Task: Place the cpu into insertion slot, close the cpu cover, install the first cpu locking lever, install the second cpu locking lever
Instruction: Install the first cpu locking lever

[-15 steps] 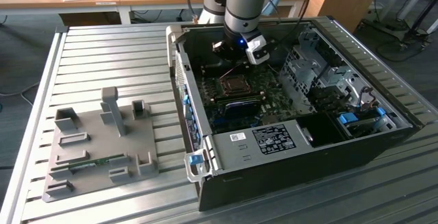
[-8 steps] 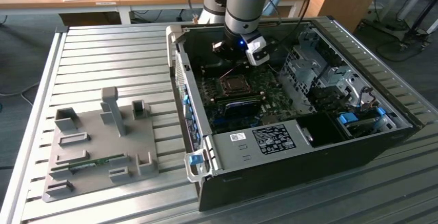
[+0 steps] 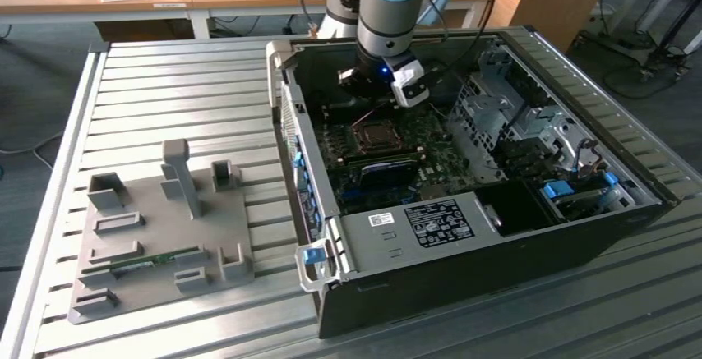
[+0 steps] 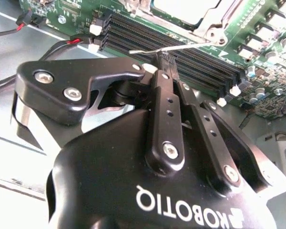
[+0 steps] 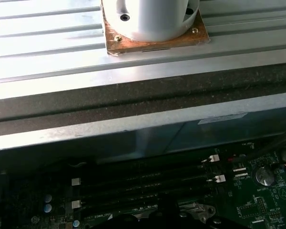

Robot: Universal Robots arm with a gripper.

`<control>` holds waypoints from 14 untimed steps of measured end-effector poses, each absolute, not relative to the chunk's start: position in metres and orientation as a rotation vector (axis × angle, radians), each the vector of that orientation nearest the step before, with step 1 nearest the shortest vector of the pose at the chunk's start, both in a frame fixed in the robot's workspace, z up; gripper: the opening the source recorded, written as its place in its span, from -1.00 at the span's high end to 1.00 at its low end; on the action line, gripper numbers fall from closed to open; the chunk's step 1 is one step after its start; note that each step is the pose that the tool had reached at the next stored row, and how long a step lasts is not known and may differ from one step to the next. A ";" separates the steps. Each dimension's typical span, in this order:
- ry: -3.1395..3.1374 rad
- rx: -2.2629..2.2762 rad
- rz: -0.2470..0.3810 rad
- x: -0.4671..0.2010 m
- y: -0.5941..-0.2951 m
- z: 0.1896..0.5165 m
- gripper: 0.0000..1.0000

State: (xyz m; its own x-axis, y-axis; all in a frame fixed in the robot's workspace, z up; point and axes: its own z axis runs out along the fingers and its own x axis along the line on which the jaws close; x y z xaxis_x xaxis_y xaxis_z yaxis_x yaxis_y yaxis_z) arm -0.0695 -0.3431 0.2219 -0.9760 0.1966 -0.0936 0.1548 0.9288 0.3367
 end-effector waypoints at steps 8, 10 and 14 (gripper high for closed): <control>2.954 0.270 0.517 -0.070 -0.343 0.216 0.79; 2.954 0.270 0.517 -0.070 -0.343 0.215 0.79; 2.954 0.270 0.517 -0.070 -0.343 0.215 0.79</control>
